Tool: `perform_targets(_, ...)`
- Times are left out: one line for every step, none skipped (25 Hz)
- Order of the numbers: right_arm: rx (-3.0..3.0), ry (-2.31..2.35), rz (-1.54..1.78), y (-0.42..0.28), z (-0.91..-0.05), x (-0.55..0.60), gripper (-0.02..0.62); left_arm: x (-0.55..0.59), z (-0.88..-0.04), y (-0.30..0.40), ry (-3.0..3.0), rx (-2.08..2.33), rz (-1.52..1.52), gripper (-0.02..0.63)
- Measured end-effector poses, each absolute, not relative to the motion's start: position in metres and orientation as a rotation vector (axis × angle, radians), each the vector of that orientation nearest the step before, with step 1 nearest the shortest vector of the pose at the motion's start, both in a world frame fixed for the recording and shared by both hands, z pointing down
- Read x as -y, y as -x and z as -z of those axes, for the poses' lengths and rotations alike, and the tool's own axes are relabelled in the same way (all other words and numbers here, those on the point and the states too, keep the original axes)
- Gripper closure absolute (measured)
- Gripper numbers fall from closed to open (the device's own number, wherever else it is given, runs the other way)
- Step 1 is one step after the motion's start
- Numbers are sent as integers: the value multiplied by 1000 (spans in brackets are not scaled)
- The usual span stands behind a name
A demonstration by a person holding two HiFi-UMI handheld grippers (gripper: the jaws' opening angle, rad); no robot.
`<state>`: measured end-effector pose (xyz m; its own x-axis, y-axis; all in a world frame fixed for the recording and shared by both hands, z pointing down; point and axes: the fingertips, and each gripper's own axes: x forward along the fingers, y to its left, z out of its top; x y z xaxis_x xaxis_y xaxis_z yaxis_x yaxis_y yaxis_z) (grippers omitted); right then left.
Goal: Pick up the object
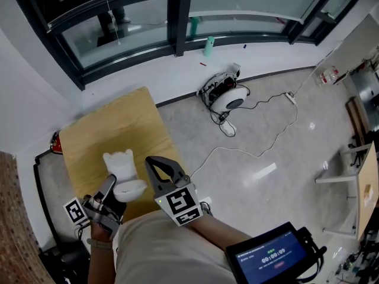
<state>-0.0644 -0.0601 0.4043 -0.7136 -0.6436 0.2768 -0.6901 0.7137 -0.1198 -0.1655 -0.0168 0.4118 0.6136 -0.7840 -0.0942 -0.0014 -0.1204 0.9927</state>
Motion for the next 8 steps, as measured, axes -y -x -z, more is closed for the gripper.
perform_targets(2703, -1065, -320, 64, -405, 60, 589, 17, -413, 166, -1558, 679, 763, 479)
perform_targets(2701, -1065, -322, 64, -406, 60, 588, 17, -414, 166, -1553, 679, 763, 479)
perform_targets(2699, -1067, -324, 63, -407, 60, 588, 17, -415, 166, -1548, 678, 764, 479)
perform_targets(2697, -1069, -326, 63, -407, 60, 588, 17, -416, 166, -1542, 677, 765, 479)
perform_targets(2695, -1071, -326, 62, -408, 60, 588, 18, -417, 166, -1537, 676, 766, 479)
perform_targets(2694, -1072, -326, 62, -408, 60, 588, 18, -418, 167, -1533, 676, 767, 479)
perform_targets(2692, -1073, -326, 61, -408, 60, 589, 18, -420, 167, -1528, 676, 768, 479)
perform_targets(2691, -1074, -326, 61, -409, 60, 589, 18, -421, 168, -1523, 676, 770, 479)
